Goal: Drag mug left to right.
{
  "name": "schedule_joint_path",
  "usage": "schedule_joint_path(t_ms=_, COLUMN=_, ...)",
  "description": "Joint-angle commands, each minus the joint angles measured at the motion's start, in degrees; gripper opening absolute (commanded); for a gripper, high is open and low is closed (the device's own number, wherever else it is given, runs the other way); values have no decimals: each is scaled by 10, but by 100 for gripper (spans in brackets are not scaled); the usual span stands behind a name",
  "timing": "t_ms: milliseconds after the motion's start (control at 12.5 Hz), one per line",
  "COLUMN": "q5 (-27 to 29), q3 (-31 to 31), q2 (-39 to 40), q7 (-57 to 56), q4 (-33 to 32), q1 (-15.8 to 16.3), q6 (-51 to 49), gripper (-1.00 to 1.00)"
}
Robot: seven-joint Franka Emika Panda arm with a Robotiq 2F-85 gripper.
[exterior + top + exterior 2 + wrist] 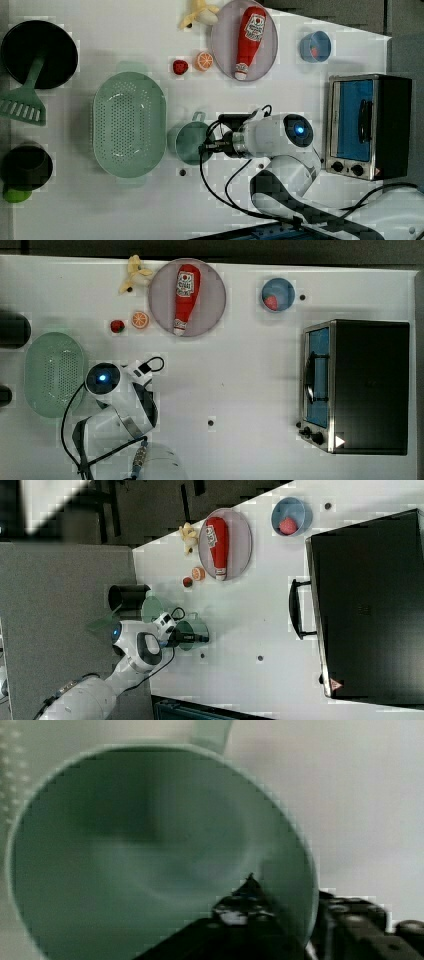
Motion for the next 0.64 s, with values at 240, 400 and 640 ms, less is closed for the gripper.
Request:
schedule_joint_path(t_ms=240, q5=-4, q3=-9, q2=-27, q7=12, q4=13, q1=-26, q6=-19, gripper=-65)
schedule_joint_path(t_ms=400, q5=-4, q3=-9, q2=-33, q7=1, q4=12, q1=-41, q6=-49, gripper=-65)
schedule_joint_path(t_ms=640, q5=-4, q3=-10, q2=-36, q7=-27, q4=11, q1=-62, q6=-55, gripper=-65)
